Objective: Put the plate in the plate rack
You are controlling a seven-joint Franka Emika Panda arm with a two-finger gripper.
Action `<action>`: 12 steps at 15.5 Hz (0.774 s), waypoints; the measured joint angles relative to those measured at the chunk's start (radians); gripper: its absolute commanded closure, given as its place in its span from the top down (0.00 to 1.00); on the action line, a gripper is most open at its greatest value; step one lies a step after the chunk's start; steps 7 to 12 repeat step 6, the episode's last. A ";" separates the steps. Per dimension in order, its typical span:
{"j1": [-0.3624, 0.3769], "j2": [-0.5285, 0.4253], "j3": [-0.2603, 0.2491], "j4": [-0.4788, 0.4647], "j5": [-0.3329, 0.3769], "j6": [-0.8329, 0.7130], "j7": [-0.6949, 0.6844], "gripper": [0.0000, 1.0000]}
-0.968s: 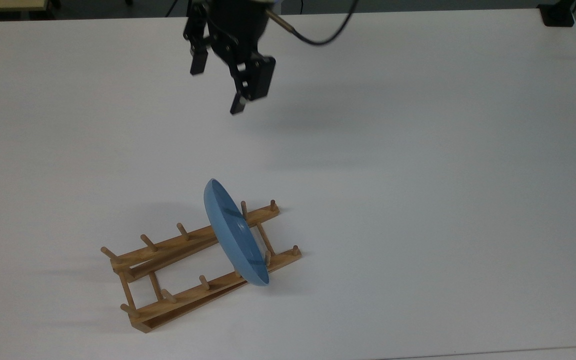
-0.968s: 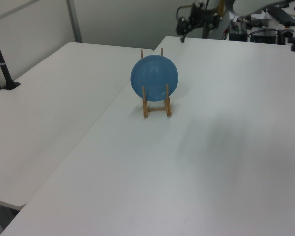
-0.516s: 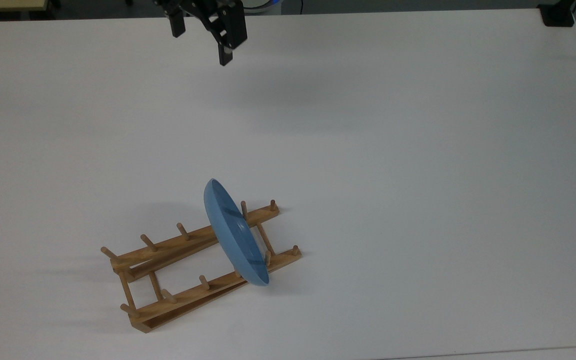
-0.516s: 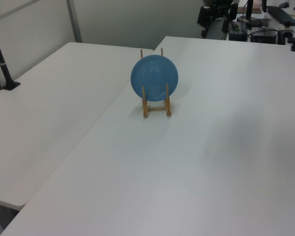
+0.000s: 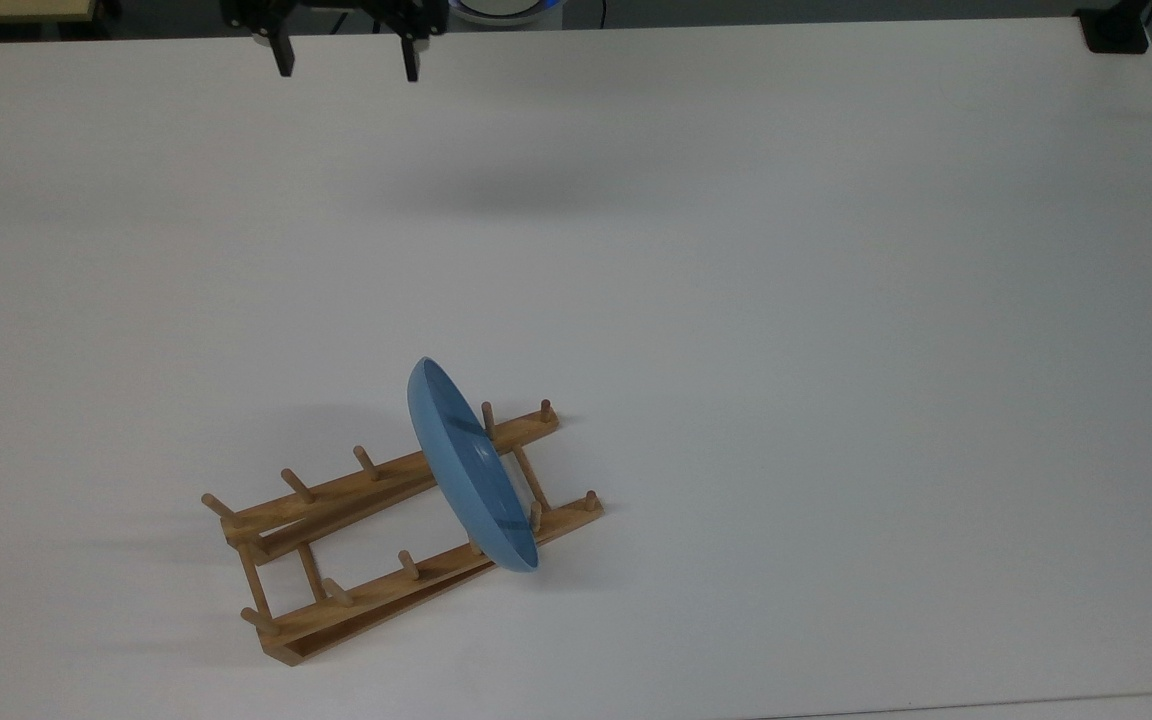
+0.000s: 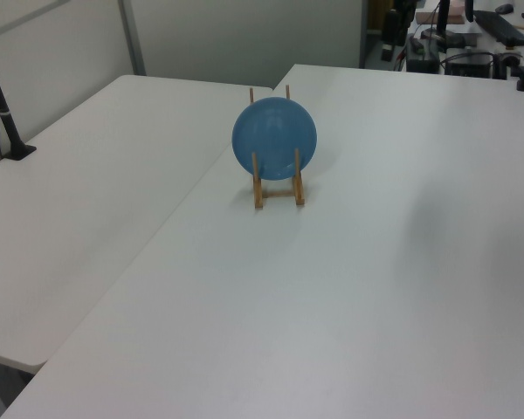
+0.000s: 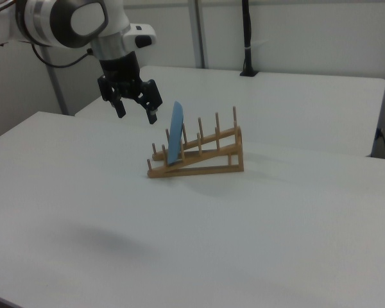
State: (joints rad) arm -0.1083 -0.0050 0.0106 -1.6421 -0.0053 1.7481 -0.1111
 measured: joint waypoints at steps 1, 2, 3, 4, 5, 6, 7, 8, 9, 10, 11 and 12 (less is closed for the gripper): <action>-0.005 -0.005 -0.005 0.000 0.000 -0.013 -0.048 1.00; -0.007 -0.011 -0.012 0.000 0.001 -0.022 -0.079 1.00; -0.008 -0.016 -0.016 0.000 0.001 -0.026 -0.091 1.00; -0.007 -0.020 -0.017 0.000 0.001 -0.027 -0.097 1.00; -0.007 -0.023 -0.017 0.000 0.001 -0.027 -0.098 1.00; -0.007 -0.024 -0.017 0.000 0.001 -0.027 -0.098 1.00; -0.007 -0.024 -0.017 0.000 0.001 -0.027 -0.098 1.00; -0.007 -0.024 -0.017 0.000 0.001 -0.027 -0.098 1.00; -0.007 -0.024 -0.017 0.000 0.001 -0.027 -0.098 1.00; -0.007 -0.024 -0.017 0.000 0.001 -0.027 -0.098 1.00; -0.007 -0.024 -0.017 0.000 0.001 -0.027 -0.098 1.00; -0.007 -0.024 -0.017 0.000 0.001 -0.027 -0.098 1.00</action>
